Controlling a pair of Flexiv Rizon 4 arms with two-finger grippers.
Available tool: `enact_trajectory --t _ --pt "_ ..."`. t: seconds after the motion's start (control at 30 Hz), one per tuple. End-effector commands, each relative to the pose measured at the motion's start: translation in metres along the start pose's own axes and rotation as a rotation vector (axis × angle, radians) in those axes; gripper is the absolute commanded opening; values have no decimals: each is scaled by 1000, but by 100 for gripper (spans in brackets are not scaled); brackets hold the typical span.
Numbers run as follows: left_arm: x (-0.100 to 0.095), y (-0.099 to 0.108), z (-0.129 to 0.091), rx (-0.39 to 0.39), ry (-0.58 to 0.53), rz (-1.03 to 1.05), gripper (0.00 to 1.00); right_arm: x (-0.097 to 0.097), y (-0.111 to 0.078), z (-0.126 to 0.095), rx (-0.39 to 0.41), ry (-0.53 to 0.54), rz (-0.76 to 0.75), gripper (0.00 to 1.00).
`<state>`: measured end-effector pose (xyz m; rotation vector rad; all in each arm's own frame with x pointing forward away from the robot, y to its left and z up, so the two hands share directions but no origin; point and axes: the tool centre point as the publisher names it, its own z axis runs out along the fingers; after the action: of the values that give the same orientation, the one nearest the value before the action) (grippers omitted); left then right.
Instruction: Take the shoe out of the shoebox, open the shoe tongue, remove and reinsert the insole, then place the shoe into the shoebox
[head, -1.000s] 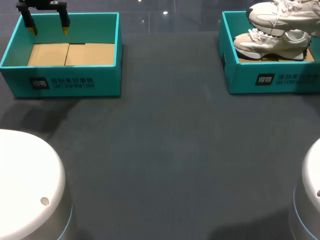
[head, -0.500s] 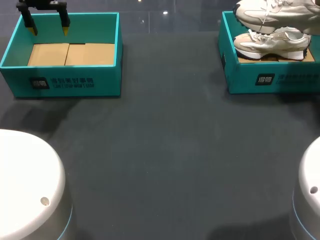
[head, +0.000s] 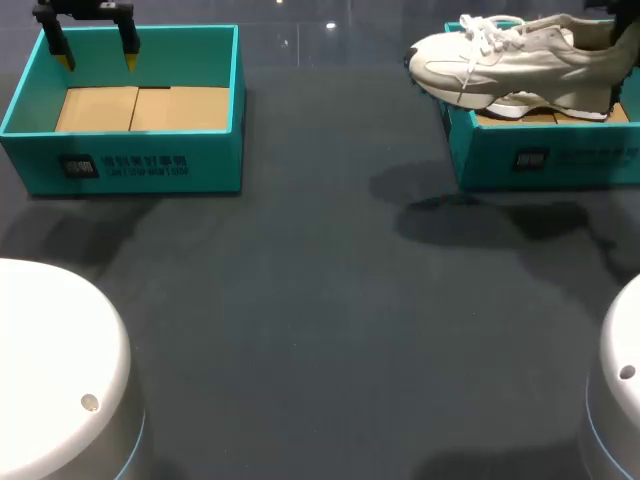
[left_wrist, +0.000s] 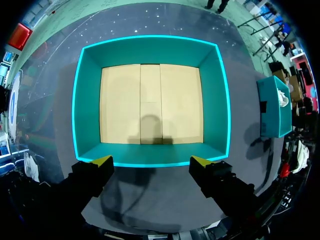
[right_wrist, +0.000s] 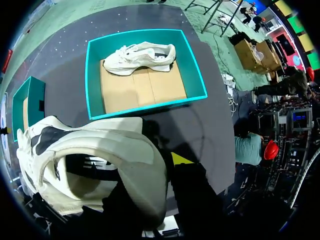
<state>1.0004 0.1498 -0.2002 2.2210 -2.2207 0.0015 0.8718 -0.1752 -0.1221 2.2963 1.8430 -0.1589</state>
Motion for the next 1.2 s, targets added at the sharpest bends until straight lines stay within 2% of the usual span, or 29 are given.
enact_trajectory --t 0.03,0.17,0.37,0.97,1.07,1.2 --pt "0 0 0 0 -1 0 100 14 -34 1 -65 -4 19 0" --pt "0 0 0 0 -1 0 100 34 -57 3 -59 -13 30 0" --pt "0 0 0 0 -1 0 100 56 -83 10 5 -5 37 0" --pt "0 0 0 0 -1 0 100 56 -83 10 5 -5 37 0" --pt "0 0 0 0 -1 0 100 71 -109 23 -4 -53 14 0" --pt "0 0 0 0 -1 0 100 79 -142 35 -26 -26 1 0"
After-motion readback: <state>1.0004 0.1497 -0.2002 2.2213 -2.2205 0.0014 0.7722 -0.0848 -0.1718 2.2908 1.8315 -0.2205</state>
